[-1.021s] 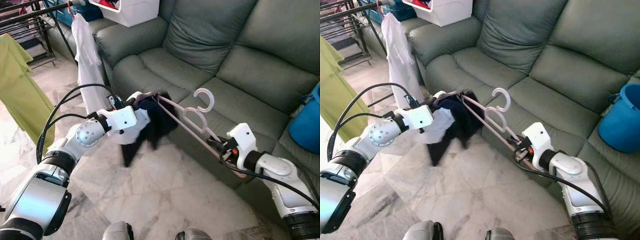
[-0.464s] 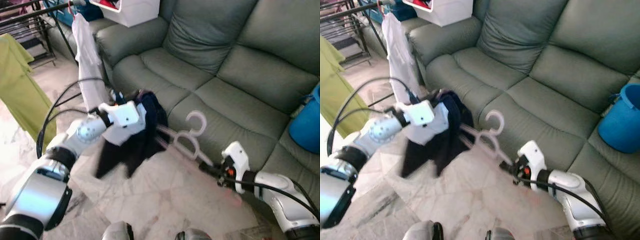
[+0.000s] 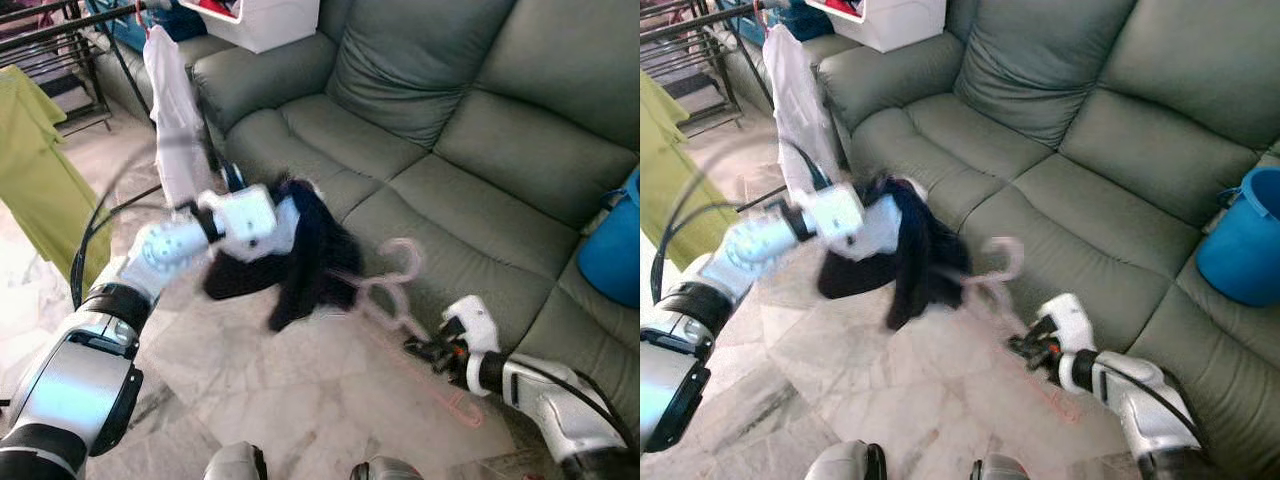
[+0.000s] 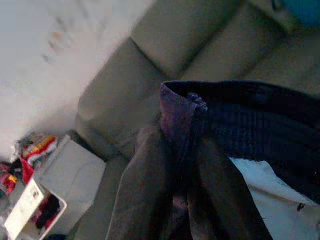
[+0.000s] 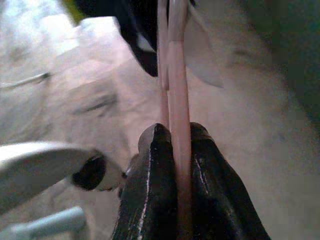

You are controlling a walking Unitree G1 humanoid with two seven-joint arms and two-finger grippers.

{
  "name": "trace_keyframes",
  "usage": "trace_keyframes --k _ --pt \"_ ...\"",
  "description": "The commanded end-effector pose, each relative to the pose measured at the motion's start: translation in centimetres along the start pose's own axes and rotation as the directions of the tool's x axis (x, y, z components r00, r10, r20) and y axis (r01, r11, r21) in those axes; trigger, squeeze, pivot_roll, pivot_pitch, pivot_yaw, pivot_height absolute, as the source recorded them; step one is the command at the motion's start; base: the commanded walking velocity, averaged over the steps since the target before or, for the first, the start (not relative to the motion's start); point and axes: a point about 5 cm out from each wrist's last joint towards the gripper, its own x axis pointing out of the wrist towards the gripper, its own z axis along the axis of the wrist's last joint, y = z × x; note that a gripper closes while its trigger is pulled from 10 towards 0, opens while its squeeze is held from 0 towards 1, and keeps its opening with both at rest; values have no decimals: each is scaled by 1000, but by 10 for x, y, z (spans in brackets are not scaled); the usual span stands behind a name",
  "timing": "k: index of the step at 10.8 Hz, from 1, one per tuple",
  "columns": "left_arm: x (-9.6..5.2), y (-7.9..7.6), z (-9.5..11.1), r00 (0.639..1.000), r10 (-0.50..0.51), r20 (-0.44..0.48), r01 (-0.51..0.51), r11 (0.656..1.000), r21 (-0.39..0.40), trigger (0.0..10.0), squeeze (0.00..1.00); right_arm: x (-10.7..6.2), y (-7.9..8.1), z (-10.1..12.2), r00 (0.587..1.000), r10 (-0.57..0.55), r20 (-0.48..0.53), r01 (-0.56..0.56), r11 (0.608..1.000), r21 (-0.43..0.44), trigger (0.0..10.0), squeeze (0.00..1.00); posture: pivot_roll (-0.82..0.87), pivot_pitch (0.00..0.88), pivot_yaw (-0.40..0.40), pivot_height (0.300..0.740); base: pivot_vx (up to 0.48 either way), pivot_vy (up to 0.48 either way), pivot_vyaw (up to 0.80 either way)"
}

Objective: Hang hanger

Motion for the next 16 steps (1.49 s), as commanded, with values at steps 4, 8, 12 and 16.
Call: trace_keyframes --k 4,8,12,16 --pt "17 11 49 965 137 222 -103 982 -159 10000 0 -5 -55 41 845 -486 222 402 851 337 10000 0 -69 54 -36 740 0 0 0" --pt "11 -62 55 978 -63 197 123 943 -310 10000 0 -9 -59 126 655 -567 500 189 763 618 10000 0 -61 51 -30 740 0 0 0" --pt "11 -111 53 980 -164 113 193 923 -332 10000 0 -6 -2 216 515 -405 755 -236 780 579 10000 0 -65 49 -28 740 0 0 0" --pt "5 -126 49 973 -224 55 229 917 -327 10000 0 -10 23 252 480 -285 830 -13 943 331 10000 0 -61 49 -39 740 0 0 0"
